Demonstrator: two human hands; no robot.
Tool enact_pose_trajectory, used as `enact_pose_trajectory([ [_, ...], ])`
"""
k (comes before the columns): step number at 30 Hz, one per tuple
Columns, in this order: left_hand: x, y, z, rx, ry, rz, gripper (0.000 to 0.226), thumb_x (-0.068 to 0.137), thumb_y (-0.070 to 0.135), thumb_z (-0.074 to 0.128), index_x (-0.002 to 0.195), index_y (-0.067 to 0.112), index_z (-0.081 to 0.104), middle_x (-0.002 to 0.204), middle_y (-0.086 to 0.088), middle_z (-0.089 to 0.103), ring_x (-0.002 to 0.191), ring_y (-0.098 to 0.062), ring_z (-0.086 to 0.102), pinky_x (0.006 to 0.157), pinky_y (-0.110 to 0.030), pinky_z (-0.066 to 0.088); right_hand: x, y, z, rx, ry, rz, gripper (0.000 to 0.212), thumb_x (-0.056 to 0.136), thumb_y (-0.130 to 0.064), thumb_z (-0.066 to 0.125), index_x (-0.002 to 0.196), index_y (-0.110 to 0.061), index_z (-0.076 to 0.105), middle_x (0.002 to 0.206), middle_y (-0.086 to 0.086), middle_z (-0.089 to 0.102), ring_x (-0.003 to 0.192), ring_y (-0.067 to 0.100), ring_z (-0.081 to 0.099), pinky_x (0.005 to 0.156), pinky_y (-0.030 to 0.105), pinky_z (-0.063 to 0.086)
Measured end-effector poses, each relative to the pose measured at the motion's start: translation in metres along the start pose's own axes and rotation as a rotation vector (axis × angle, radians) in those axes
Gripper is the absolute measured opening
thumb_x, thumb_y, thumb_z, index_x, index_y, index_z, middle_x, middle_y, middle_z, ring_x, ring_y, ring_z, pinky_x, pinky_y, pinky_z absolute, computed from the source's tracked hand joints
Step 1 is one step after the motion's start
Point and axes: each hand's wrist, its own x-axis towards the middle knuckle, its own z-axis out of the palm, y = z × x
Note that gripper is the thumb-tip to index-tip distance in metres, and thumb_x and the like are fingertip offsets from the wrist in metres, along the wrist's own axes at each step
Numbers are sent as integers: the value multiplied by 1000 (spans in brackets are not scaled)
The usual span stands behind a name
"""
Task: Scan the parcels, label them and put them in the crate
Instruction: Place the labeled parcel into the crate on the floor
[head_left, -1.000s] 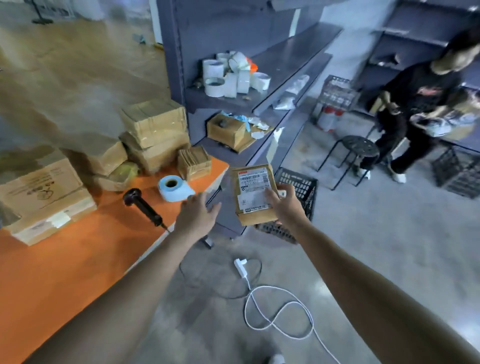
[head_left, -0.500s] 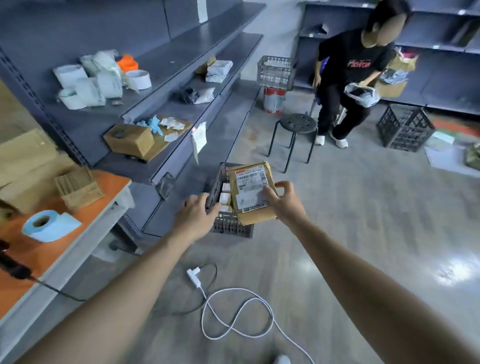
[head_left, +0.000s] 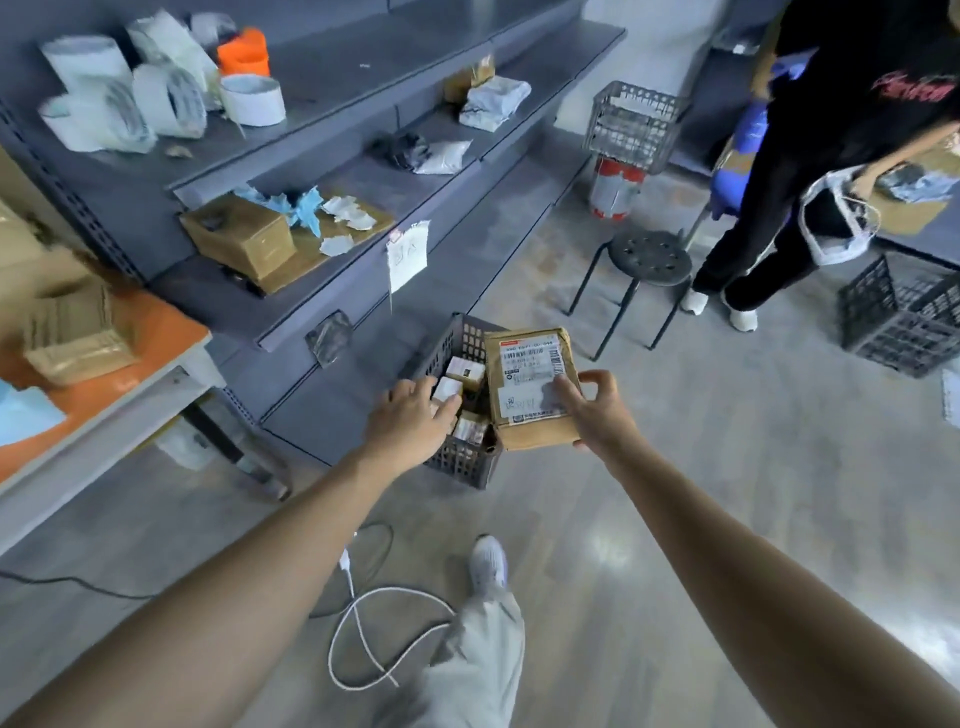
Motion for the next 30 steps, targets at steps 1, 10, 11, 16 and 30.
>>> enact_pose_trajectory([
  [1, 16, 2, 6, -2, -4, -21, 60, 96, 61, 27, 142, 24, 34, 146, -9, 38, 131, -32, 38, 102, -45, 36, 21, -3, 1, -32, -16, -3, 50, 90, -59, 56, 123, -24, 44, 109, 14, 66, 90, 31, 65, 81, 51, 57],
  [10, 198, 2, 40, -128, -1, -208, 62, 97, 59, 29, 144, 19, 35, 144, -15, 40, 131, -32, 38, 105, -45, 33, 247, -44, 32, -297, -300, -125, 52, 82, -58, 67, 122, -28, 51, 97, -2, 65, 82, 11, 62, 70, 32, 53],
  [11, 213, 1, 41, -137, 3, -228, 61, 97, 58, 30, 143, 19, 35, 143, -15, 41, 131, -33, 38, 105, -45, 34, 269, -48, 35, -311, -340, -129, 54, 80, -59, 69, 121, -29, 51, 100, -1, 66, 85, 12, 62, 71, 32, 50],
  [16, 284, -6, 60, -198, -21, -359, 59, 98, 55, 31, 144, 18, 34, 144, -17, 39, 133, -35, 34, 103, -46, 36, 383, -56, 63, -422, -440, -49, 67, 73, -48, 82, 126, -24, 49, 114, 3, 61, 101, 24, 59, 72, 29, 45],
  [30, 416, 15, 204, -317, 1, -780, 58, 97, 56, 33, 144, 23, 35, 149, -12, 33, 137, -32, 31, 105, -47, 34, 628, 1, 149, -901, -882, -394, 65, 73, -31, 78, 131, -17, 52, 115, 7, 66, 95, 24, 64, 69, 31, 54],
])
